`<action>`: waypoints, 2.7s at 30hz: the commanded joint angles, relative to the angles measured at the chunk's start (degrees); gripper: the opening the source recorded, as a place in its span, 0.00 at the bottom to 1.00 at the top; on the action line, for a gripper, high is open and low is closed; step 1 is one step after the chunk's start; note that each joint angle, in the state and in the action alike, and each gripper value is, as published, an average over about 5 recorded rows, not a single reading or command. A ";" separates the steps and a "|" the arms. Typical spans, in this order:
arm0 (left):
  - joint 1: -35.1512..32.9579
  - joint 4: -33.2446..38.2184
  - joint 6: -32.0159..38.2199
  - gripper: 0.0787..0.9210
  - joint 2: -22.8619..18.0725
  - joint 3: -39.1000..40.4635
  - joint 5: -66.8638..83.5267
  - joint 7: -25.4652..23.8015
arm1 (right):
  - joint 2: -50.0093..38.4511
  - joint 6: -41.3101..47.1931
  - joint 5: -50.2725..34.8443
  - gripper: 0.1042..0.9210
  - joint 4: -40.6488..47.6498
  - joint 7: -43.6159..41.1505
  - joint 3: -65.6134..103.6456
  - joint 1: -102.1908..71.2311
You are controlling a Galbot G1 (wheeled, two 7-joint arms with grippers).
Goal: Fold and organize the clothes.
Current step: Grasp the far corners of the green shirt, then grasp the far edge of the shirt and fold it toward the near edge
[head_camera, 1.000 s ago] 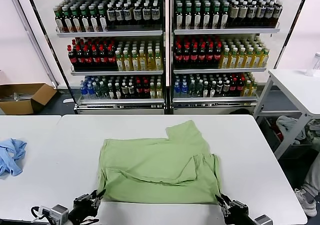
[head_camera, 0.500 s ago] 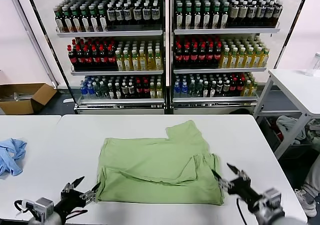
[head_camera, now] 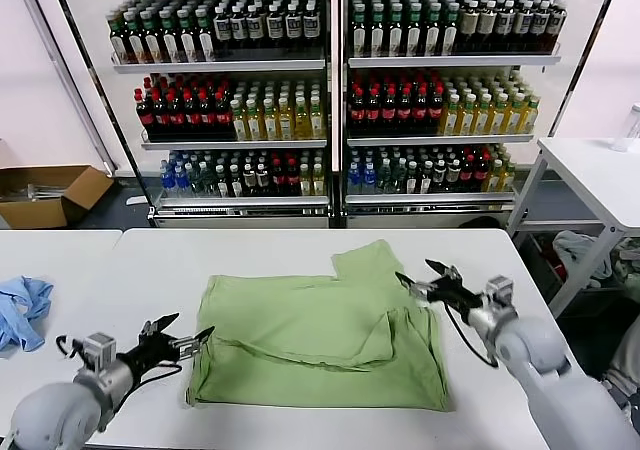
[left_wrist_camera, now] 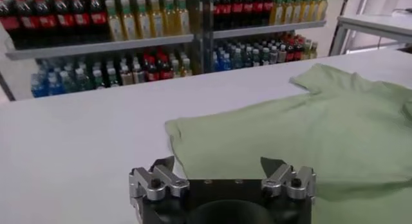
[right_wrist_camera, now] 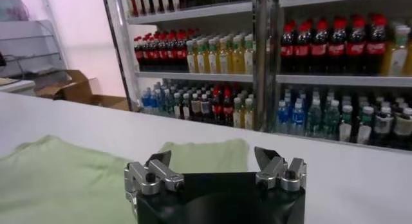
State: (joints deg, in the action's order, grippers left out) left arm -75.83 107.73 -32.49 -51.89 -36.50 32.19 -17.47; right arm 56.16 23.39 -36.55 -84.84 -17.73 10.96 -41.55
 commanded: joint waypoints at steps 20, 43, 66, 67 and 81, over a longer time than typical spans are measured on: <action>36.27 -33.88 0.71 0.88 -0.15 24.49 5.27 -0.94 | 11.09 -1.07 7.30 0.88 30.81 -2.30 -11.14 20.71; 33.22 -33.52 1.12 0.81 -1.73 24.59 3.25 -2.60 | 12.63 -0.73 8.94 0.27 31.15 -2.15 -12.62 19.59; 29.78 -25.26 3.88 0.04 0.29 21.26 1.96 -4.09 | 9.02 0.32 1.28 0.00 12.32 -0.62 -5.13 10.85; 29.22 -24.42 3.94 0.03 0.43 20.67 1.99 -4.05 | 8.61 0.63 0.53 0.00 10.37 -0.31 -4.46 9.69; 15.73 -7.77 5.47 0.01 2.32 11.14 2.14 -2.34 | 1.39 3.60 -4.14 0.00 -18.61 3.23 5.39 -10.02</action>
State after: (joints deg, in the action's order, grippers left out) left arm -50.75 87.35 -27.77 -50.19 -19.15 34.55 -20.39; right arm 60.96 26.11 -38.16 -86.52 -15.67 10.96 -40.56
